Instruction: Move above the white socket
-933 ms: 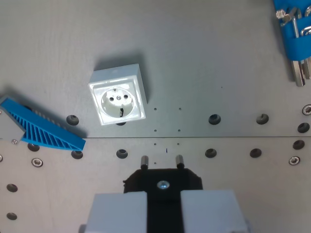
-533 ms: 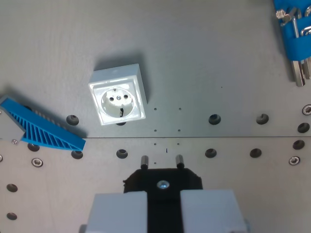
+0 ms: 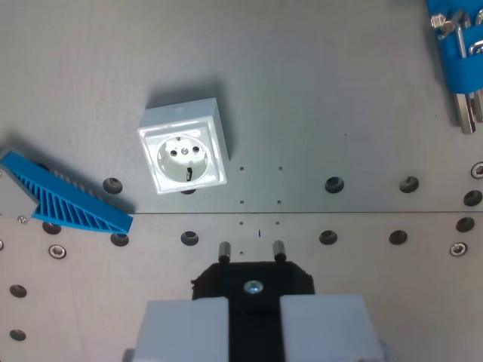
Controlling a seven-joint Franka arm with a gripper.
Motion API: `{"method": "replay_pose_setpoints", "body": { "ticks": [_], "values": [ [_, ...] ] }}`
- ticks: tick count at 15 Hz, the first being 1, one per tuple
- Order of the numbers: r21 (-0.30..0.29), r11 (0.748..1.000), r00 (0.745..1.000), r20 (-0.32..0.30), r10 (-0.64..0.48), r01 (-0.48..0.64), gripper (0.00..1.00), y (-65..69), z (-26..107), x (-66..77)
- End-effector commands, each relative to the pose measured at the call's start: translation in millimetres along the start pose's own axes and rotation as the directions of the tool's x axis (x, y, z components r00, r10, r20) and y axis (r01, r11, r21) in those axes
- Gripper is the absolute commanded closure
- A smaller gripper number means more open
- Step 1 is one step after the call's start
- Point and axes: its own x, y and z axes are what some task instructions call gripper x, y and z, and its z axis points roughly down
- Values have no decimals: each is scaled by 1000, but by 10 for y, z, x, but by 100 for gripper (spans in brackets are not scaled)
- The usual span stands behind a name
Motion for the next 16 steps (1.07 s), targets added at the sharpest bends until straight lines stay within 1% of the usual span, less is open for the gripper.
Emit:
{"method": "replay_pose_setpoints", "body": {
  "ticks": [1,5,9,16],
  "values": [
    [1,1000,999,-26,-21,21,100,-14,64,-29],
    [0,999,998,-54,-39,39,100,-35,162,-61],
    [-1,998,995,-80,-56,56,100,-67,301,-101],
    [1,996,993,-73,-88,89,100,-151,584,-169]
  ]
}}
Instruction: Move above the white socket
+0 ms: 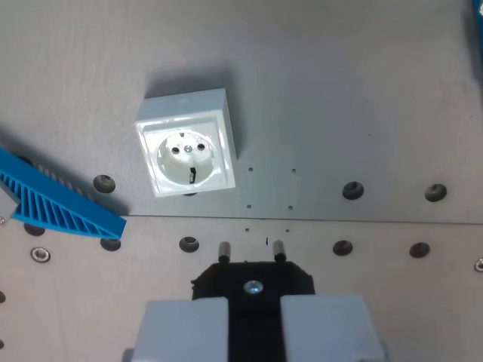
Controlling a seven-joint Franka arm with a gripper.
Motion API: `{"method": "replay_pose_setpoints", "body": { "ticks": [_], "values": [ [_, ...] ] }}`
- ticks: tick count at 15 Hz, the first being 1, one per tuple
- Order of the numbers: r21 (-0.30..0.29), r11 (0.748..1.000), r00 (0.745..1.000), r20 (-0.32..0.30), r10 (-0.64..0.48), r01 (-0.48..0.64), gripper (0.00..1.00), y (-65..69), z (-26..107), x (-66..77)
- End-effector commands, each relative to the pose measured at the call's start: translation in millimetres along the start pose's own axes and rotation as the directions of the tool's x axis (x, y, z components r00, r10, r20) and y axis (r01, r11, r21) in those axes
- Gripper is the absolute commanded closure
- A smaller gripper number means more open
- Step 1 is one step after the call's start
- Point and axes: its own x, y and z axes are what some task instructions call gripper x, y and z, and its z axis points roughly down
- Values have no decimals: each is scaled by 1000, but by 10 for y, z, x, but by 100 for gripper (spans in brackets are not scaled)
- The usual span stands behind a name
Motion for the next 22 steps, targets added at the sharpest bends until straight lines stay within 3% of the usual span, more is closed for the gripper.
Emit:
{"method": "replay_pose_setpoints", "body": {
  "ticks": [1,22],
  "values": [
    [1,998,994,-93,-55,55,100,-47,154,-37],
    [-9,989,985,-94,-147,146,100,-314,1167,-280]
  ]
}}
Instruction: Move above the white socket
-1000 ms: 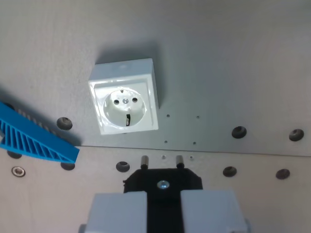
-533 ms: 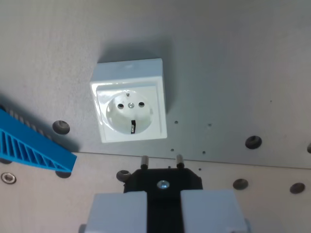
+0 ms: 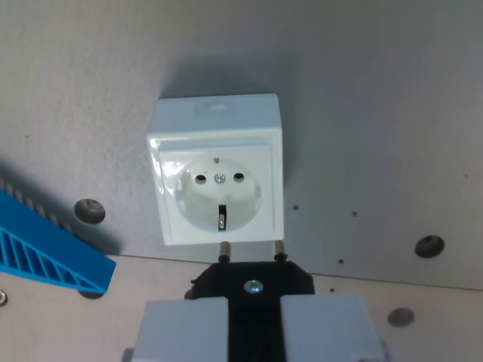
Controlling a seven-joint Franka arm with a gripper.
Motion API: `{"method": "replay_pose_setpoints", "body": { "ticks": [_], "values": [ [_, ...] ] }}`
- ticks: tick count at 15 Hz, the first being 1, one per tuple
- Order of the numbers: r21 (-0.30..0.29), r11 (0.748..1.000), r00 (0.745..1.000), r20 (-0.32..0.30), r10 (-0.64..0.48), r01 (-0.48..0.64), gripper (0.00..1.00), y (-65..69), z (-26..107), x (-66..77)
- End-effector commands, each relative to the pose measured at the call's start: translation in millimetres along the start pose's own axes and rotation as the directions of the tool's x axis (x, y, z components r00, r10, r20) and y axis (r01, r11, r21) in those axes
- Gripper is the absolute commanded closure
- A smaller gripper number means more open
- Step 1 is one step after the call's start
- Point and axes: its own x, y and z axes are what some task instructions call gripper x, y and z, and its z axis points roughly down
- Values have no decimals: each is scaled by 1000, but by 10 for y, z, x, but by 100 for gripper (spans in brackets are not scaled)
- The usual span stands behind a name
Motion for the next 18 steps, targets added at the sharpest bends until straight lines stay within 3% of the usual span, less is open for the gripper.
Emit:
{"method": "replay_pose_setpoints", "body": {
  "ticks": [1,11,18],
  "values": [
    [-11,998,993,-101,-60,59,100,-35,147,-52],
    [-15,997,991,-111,-72,71,100,-121,434,-145],
    [-16,998,992,-107,-63,61,100,-156,529,-171]
  ]
}}
